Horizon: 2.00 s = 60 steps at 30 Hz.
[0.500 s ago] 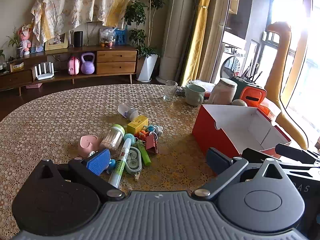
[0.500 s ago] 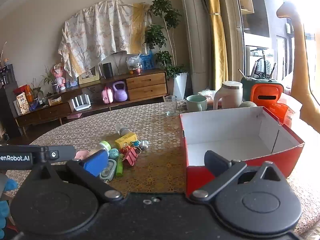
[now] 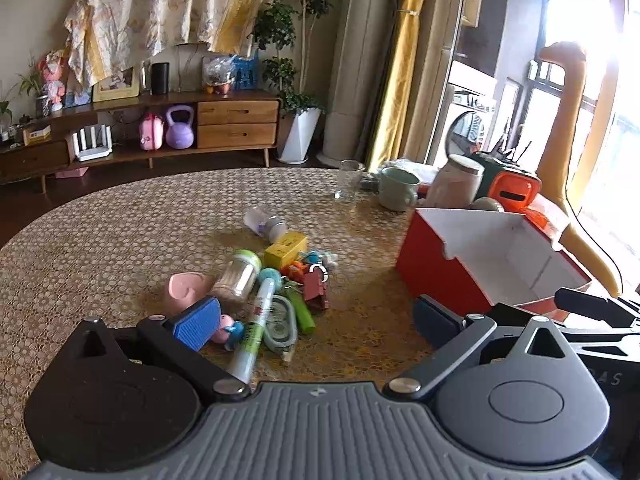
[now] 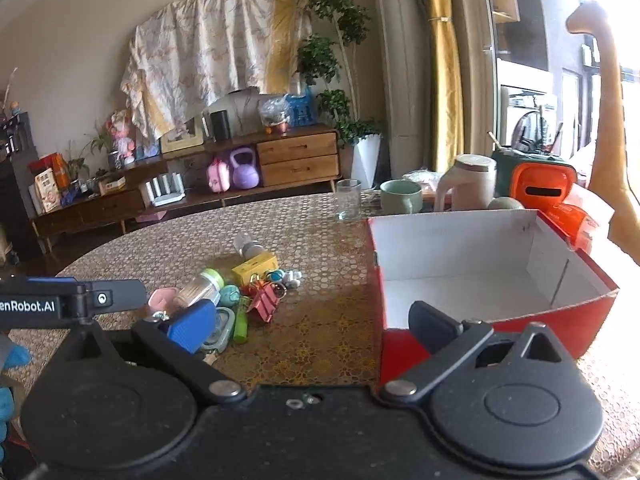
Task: Organize rigid objects
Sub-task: 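Grasp the pink binder clip with the right tool while the left tool grasps the green-lidded toothpick jar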
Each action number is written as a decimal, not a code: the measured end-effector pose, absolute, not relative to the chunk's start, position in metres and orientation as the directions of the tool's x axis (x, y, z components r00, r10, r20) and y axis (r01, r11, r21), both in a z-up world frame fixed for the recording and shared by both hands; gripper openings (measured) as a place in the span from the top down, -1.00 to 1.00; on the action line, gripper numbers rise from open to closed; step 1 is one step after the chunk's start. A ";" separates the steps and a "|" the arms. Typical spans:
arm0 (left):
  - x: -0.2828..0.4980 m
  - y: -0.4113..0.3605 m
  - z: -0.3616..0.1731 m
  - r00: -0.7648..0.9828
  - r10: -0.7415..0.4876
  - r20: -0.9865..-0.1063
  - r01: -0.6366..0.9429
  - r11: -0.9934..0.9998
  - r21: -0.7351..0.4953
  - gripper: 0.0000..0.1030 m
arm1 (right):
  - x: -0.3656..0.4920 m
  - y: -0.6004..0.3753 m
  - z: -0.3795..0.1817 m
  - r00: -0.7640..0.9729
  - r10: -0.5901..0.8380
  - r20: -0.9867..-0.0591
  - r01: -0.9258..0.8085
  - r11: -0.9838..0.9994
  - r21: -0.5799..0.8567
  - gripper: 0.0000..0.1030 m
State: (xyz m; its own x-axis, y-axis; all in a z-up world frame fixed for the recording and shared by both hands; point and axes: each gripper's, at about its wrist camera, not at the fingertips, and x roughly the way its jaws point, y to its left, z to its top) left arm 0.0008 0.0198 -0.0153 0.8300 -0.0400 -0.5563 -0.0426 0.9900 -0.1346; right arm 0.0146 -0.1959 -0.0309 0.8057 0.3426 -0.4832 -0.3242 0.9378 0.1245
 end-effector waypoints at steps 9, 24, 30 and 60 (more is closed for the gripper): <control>0.026 0.065 -0.035 0.805 0.027 -0.593 -0.125 0.984 -0.125 -1.00 | 0.043 -0.174 -0.043 0.732 0.430 -0.529 -0.436 0.892 0.123 -0.95; 0.095 0.113 -0.069 0.771 0.089 -0.631 -0.191 0.977 -0.096 -0.99 | 0.109 -0.119 -0.078 0.695 0.419 -0.584 -0.500 0.866 0.027 -0.73; 0.134 0.104 -0.087 0.754 0.079 -0.652 -0.148 0.988 -0.051 -0.99 | 0.140 -0.103 -0.101 0.671 0.392 -0.629 -0.484 0.874 0.027 -0.65; 0.199 0.101 -0.136 0.686 -0.013 -0.728 -0.083 0.992 -0.097 0.09 | 0.203 -0.075 -0.146 0.592 0.382 -0.709 -0.393 0.905 0.159 0.19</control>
